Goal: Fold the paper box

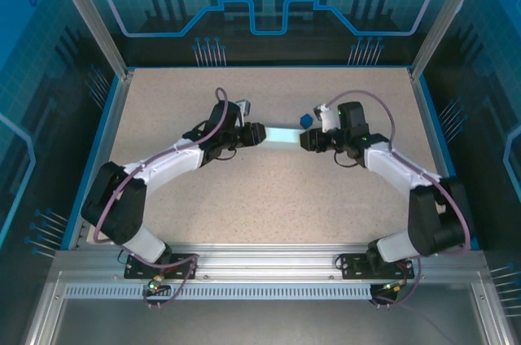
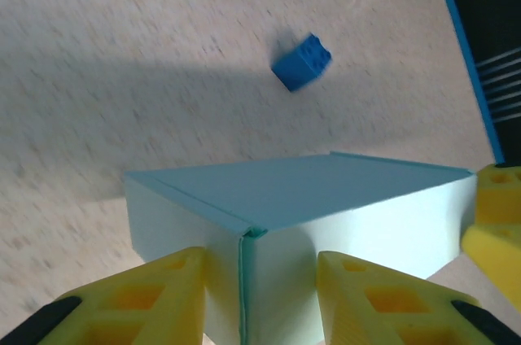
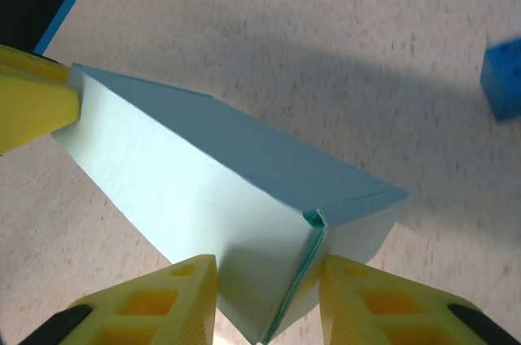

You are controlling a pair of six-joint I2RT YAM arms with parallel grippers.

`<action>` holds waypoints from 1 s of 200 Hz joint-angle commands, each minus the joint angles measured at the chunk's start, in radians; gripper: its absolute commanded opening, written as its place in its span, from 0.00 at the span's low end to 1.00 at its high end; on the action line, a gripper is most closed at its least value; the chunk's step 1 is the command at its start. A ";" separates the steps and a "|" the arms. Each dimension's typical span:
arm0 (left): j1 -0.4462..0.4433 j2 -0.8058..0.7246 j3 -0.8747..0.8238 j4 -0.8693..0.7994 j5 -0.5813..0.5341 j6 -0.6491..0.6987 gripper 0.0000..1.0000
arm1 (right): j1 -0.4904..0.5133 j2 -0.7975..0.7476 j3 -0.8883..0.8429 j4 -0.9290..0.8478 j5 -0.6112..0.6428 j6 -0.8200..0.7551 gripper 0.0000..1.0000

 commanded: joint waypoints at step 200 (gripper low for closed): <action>-0.090 0.077 -0.216 0.253 -0.049 0.033 0.44 | 0.134 0.181 0.036 -0.068 0.110 -0.019 0.42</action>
